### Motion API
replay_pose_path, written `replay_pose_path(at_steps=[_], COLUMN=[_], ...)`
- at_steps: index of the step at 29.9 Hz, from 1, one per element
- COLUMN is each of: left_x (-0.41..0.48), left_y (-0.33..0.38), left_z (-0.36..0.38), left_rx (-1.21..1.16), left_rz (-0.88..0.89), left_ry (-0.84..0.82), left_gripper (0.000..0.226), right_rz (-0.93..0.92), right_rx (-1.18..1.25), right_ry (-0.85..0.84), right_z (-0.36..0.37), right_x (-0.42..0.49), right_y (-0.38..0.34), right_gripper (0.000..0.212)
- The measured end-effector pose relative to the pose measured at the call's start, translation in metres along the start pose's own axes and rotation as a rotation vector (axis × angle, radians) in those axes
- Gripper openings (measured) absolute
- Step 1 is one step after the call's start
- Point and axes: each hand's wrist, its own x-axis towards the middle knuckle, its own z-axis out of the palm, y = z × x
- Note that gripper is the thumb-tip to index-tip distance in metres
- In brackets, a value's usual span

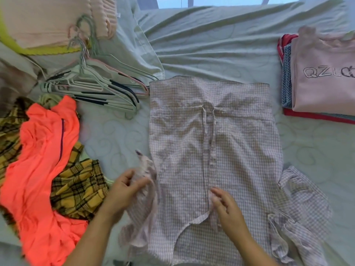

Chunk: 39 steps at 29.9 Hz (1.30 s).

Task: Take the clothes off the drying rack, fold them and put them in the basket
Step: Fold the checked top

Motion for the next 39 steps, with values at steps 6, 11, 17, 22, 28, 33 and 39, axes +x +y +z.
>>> replay_pose_path(at_steps=[6,11,17,22,28,33,39], left_x=[-0.032,0.038,0.152,0.189,0.175,0.164,0.072], left_y=[-0.020,-0.026,0.011,0.067,0.080,0.032,-0.071], left_z=[0.108,0.112,0.077,0.104,0.178,0.162,0.131], left_rx=[0.340,0.206,-0.201,-0.151,0.720,1.265,1.192], left_rz=[0.164,0.020,-0.185,0.086,0.474,0.523,0.878], left_ry=[-0.667,-0.247,0.242,0.448,-0.044,-0.069,-0.085], left_gripper=[0.024,0.020,0.038,0.041,0.086,0.076,0.068], right_rz=[0.348,0.417,0.240,0.220,0.341,0.367,0.272], right_rx=[0.939,0.704,0.256,0.171,0.272,0.300,0.292], right_ry=[-0.172,-0.152,-0.090,-0.101,-0.071,-0.026,0.078], right_z=[-0.009,-0.039,-0.032,-0.037,-0.053,-0.061,-0.063], right_x=[0.008,0.015,0.015,0.018,0.031,0.027,0.010], right_y=[-0.029,-0.009,0.005,0.010,0.016,0.027,0.036], right_gripper=[0.074,0.057,0.020,0.017,0.030,0.019,0.017])
